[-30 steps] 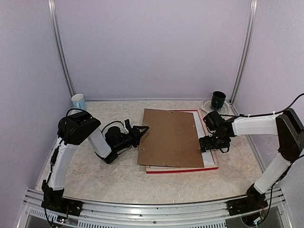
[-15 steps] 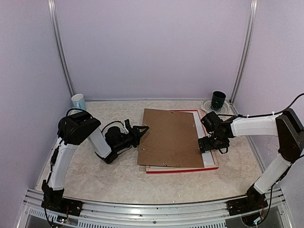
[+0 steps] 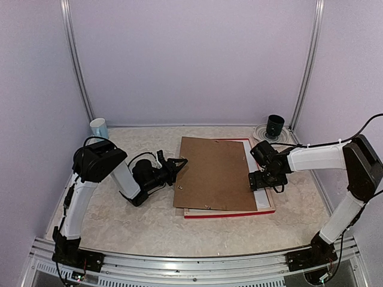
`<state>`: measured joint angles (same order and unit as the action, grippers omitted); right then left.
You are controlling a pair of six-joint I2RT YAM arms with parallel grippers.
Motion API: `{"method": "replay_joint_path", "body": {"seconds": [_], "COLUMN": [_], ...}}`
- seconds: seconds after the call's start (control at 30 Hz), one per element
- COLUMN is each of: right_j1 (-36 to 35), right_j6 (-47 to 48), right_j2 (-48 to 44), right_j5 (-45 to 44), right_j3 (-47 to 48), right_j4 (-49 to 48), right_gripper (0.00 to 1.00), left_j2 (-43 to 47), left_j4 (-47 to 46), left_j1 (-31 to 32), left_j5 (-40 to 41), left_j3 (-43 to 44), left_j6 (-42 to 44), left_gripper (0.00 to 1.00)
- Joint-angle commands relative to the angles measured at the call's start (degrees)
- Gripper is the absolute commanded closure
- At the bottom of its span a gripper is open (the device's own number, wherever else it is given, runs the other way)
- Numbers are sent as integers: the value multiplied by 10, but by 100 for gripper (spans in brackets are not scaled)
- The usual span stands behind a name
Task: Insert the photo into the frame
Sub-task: Adjust the fastener on the backboard, then place the photo in the frame body.
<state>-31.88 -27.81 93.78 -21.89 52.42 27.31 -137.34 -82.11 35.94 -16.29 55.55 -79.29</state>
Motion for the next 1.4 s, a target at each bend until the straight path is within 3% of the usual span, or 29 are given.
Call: {"method": "replay_joint_path", "body": {"seconds": [0.0,0.53,0.77,1.07,1.37], "right_j1": [-8,-5,27,75,111], "right_j6": [-7,2,5,7,-4], "right_j2": [22,35,31,5,-10], "right_j5": [-12,-24,-2,7,36], "right_j3": [17,47,51,52,14], "right_j4": [-30,-20,-27,-32,-67], "right_gripper": [1,1,1,1,1], "left_j2": [-47,-39,4,44,77], "left_j4": [74,91,178,225,270], "left_j1": [10,4,5,25,45], "left_j5": [-4,-1,32,76,128], "left_j3": [-15,-18,-29,-50,-43], "left_j6": [19,30,76,94,135], "left_gripper": [61,60,55,52,57]}}
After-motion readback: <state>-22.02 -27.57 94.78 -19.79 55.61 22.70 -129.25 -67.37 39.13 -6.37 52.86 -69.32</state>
